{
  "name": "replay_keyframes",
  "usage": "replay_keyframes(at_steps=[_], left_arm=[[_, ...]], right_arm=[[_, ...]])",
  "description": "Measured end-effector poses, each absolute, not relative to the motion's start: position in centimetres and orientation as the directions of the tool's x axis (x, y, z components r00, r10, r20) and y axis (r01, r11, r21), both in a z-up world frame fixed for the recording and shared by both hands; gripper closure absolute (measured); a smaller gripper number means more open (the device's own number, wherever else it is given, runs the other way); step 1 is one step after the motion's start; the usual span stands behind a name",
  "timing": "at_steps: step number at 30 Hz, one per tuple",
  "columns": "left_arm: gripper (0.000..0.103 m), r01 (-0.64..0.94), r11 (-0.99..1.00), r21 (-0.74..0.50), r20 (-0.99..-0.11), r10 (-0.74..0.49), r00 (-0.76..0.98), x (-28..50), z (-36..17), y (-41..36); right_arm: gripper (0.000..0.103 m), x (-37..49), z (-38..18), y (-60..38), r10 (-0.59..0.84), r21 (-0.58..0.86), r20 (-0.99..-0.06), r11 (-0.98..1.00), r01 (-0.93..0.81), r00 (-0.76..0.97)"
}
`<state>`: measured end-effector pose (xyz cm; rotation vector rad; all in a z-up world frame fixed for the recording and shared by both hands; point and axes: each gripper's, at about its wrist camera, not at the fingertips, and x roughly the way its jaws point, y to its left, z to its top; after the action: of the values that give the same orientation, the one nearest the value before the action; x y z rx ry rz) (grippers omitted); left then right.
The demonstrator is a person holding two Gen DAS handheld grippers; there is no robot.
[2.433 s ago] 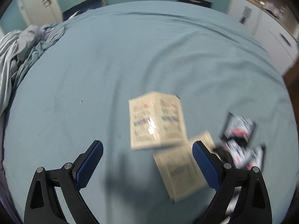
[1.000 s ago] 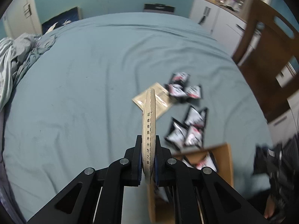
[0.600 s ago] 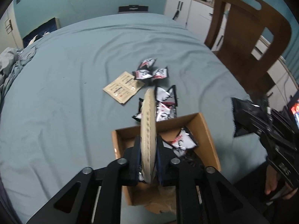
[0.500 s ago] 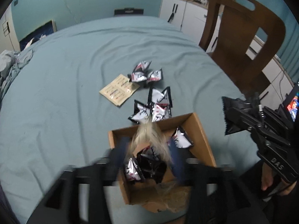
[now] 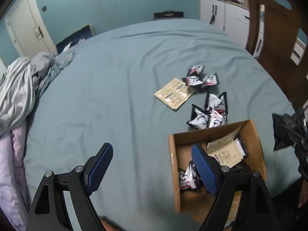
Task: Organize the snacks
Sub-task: 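Release the beige sachet and black packet into the box with both tools, then grasp a white deer-logo packet from the pile with the right tool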
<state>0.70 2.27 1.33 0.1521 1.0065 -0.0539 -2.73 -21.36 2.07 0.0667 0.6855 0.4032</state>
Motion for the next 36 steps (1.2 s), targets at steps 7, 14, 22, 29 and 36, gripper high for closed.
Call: replay_keyframes(at_steps=[7,14,22,29,36], left_arm=[[0.019,0.120,0.986,0.112,-0.836,0.028,0.548,0.4,1.4,2.3],[0.018,0.127,0.985,0.115,-0.842,0.028,0.539,0.4,1.3,2.1],[0.018,0.130,0.988,0.081,-0.854,0.002,0.520,0.6,1.2,2.2],[0.018,0.154,0.988,0.032,-0.869,-0.049,0.492,0.5,1.1,1.7],[0.018,0.177,0.984,0.030,-0.877,-0.059,0.477,0.4,0.9,1.1]], right_arm=[[0.073,-2.7,2.1,-20.7,0.454,0.242,-0.594,0.888,-0.391,0.663],[0.026,-1.4,1.0,-22.7,0.508,0.401,-0.596,0.859,-0.317,0.622],[0.026,0.0,0.3,-25.1,0.391,0.402,-0.659,0.905,-0.138,0.643],[0.026,0.6,0.6,-24.9,0.373,0.411,-0.688,0.907,-0.090,0.622],[0.026,1.2,0.1,-24.8,0.377,0.414,-0.710,0.906,-0.081,0.595]])
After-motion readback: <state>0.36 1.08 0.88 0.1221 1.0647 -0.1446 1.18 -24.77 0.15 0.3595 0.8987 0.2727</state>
